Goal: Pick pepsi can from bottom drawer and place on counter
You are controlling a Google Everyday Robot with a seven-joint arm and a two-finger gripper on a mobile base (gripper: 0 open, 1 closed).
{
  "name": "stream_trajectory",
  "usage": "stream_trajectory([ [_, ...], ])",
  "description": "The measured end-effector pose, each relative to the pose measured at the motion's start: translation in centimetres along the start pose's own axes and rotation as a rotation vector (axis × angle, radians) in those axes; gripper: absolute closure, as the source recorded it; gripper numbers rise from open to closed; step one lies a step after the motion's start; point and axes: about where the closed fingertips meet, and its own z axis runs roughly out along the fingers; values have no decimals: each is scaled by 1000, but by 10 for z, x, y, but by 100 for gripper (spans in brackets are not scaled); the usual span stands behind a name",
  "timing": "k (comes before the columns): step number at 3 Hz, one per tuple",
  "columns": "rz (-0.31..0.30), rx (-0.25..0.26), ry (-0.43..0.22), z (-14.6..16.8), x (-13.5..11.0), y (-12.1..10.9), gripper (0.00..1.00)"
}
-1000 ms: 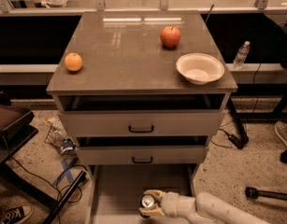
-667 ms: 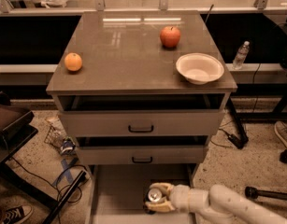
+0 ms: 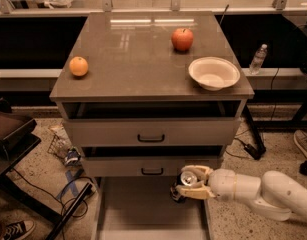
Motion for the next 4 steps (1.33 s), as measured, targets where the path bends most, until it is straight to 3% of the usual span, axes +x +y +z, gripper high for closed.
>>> stream_trajectory([
  [1,6,63,1,-33,-65,-6,100],
  [2,-7,116,20,-62,-115,-1,100],
  [4,-36,109,33,-59,-132,0,100],
])
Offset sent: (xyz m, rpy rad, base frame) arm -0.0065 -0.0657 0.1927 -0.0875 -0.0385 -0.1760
